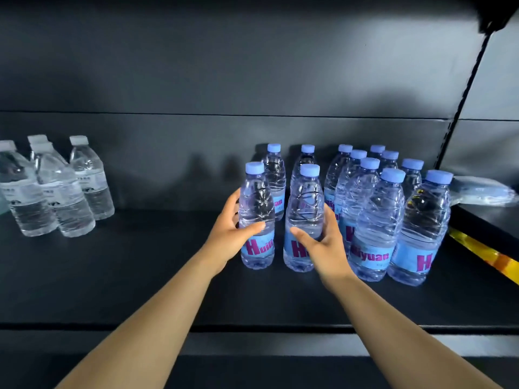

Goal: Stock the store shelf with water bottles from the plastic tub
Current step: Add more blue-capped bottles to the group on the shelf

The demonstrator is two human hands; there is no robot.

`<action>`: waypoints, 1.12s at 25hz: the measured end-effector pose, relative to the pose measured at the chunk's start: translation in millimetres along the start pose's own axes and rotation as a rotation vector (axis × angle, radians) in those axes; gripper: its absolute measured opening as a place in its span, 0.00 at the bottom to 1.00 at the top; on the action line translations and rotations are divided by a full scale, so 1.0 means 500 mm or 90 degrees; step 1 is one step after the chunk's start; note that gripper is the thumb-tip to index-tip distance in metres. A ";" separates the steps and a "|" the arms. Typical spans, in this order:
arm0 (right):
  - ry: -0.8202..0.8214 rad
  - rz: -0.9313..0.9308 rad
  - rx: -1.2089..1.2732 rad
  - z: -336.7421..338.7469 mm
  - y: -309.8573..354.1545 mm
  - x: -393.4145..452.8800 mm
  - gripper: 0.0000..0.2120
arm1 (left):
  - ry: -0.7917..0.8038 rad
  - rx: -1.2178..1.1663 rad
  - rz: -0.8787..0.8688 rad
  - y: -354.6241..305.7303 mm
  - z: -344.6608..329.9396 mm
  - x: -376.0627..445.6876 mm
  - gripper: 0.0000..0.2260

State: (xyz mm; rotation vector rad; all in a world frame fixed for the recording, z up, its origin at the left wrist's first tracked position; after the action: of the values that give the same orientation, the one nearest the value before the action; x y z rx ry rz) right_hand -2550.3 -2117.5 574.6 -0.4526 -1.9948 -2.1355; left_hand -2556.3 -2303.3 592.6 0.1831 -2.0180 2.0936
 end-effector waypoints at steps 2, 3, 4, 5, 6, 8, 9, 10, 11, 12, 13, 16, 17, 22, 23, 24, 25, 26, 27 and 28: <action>-0.036 -0.010 -0.051 0.002 -0.011 0.017 0.34 | -0.028 0.027 -0.020 0.023 -0.011 0.012 0.33; -0.049 -0.022 -0.083 0.004 -0.019 0.030 0.36 | -0.045 0.035 -0.019 0.035 -0.013 0.020 0.33; -0.054 -0.025 -0.099 0.005 -0.024 0.044 0.36 | -0.057 0.034 -0.010 0.046 -0.014 0.032 0.32; -0.060 -0.016 -0.103 0.005 -0.027 0.058 0.35 | -0.059 0.027 0.002 0.056 -0.014 0.048 0.31; -0.068 -0.003 -0.103 0.006 -0.032 0.072 0.33 | -0.053 0.018 0.012 0.063 -0.017 0.067 0.30; -0.088 0.006 -0.094 0.005 -0.044 0.104 0.30 | -0.039 -0.002 0.019 0.072 -0.025 0.104 0.29; -0.094 0.004 -0.086 0.005 -0.053 0.119 0.30 | -0.036 -0.010 0.014 0.075 -0.032 0.118 0.28; -0.098 0.005 -0.081 0.006 -0.062 0.134 0.30 | -0.035 -0.014 0.005 0.080 -0.041 0.132 0.27; -0.101 0.000 -0.081 0.007 -0.069 0.148 0.31 | -0.039 -0.016 -0.005 0.088 -0.048 0.144 0.27; -0.105 -0.004 -0.079 0.007 -0.076 0.160 0.31 | -0.050 -0.021 -0.015 0.099 -0.051 0.156 0.27; -0.115 -0.006 -0.076 0.009 -0.082 0.170 0.31 | -0.068 -0.022 -0.023 0.112 -0.051 0.166 0.27; -0.138 0.016 -0.094 0.019 -0.096 0.182 0.31 | -0.093 0.006 -0.064 0.140 -0.050 0.188 0.28; -0.129 0.017 -0.111 0.018 -0.101 0.184 0.32 | -0.086 0.019 -0.074 0.146 -0.051 0.193 0.29; -0.138 0.015 -0.127 0.020 -0.104 0.184 0.34 | -0.068 0.031 -0.106 0.146 -0.059 0.193 0.31; -0.155 0.012 -0.124 0.023 -0.104 0.186 0.35 | -0.069 0.032 -0.110 0.147 -0.058 0.194 0.32; -0.168 0.008 -0.125 0.026 -0.104 0.188 0.34 | -0.066 0.032 -0.110 0.149 -0.057 0.196 0.32; -0.176 0.000 -0.129 0.028 -0.104 0.188 0.34 | -0.059 0.031 -0.109 0.150 -0.058 0.197 0.32; -0.179 -0.008 -0.135 0.029 -0.101 0.187 0.34 | -0.050 0.031 -0.110 0.148 -0.058 0.198 0.32; -0.178 -0.012 -0.137 0.029 -0.102 0.187 0.33 | -0.041 0.035 -0.115 0.147 -0.060 0.199 0.32; -0.173 -0.011 -0.135 0.028 -0.101 0.186 0.33 | -0.032 0.040 -0.120 0.146 -0.062 0.200 0.32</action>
State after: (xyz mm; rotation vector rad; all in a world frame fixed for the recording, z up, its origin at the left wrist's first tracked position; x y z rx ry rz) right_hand -2653.0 -2092.6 559.8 -0.8003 -1.9109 -2.4211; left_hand -2669.0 -2266.8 545.0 0.4248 -1.8821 2.0538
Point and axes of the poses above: each hand's wrist, its own x-axis towards the middle knuckle, its own z-axis out of the back of the hand, y = z × x, the point moved 6 cm from there along x, towards the middle knuckle, and after that the axes turned 4 degrees about -x, right-handed, at the moved point
